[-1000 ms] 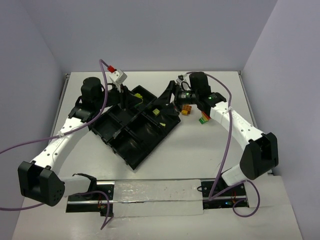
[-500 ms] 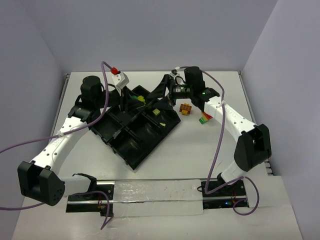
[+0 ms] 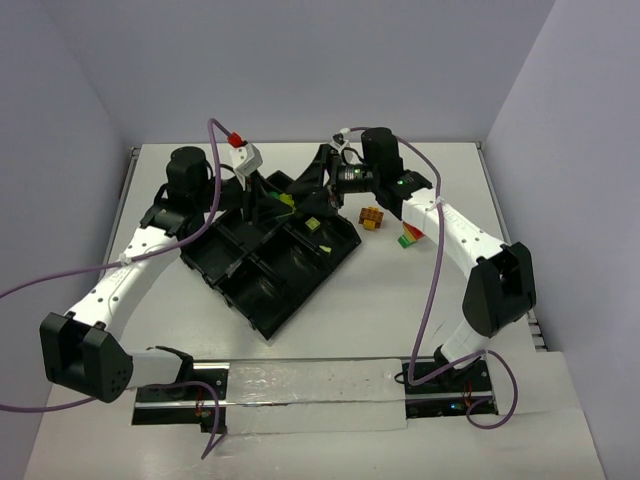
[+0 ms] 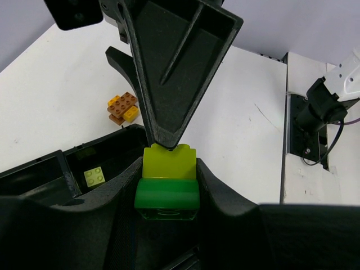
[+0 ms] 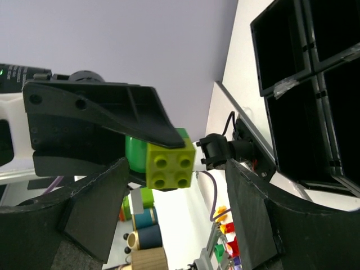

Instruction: Sort the legos into containers by color

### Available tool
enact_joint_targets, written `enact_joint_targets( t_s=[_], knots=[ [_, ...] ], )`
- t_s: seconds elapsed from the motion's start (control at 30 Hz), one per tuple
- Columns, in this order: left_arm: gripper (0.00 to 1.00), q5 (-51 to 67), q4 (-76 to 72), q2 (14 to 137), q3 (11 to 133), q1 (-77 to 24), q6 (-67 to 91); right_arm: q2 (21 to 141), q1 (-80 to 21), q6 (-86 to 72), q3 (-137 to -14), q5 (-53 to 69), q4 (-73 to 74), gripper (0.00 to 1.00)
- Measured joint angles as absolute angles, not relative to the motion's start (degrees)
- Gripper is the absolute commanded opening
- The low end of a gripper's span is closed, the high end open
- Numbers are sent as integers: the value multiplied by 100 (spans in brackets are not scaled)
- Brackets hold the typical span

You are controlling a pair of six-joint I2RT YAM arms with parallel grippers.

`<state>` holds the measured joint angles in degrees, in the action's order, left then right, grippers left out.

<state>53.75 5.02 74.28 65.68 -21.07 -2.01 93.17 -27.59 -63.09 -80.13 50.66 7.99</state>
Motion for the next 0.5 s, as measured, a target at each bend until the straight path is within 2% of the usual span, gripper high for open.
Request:
enact_joint_targets(
  t_s=[0.17, 0.5],
  knots=[
    [0, 5411, 545, 7461, 6573, -2112, -217, 9317, -2801, -6339, -8025, 5143, 701, 73],
    [0, 5427, 585, 7470, 6590, -2130, -220, 9335, -2903, -6436, -8025, 5228, 496, 60]
  ],
)
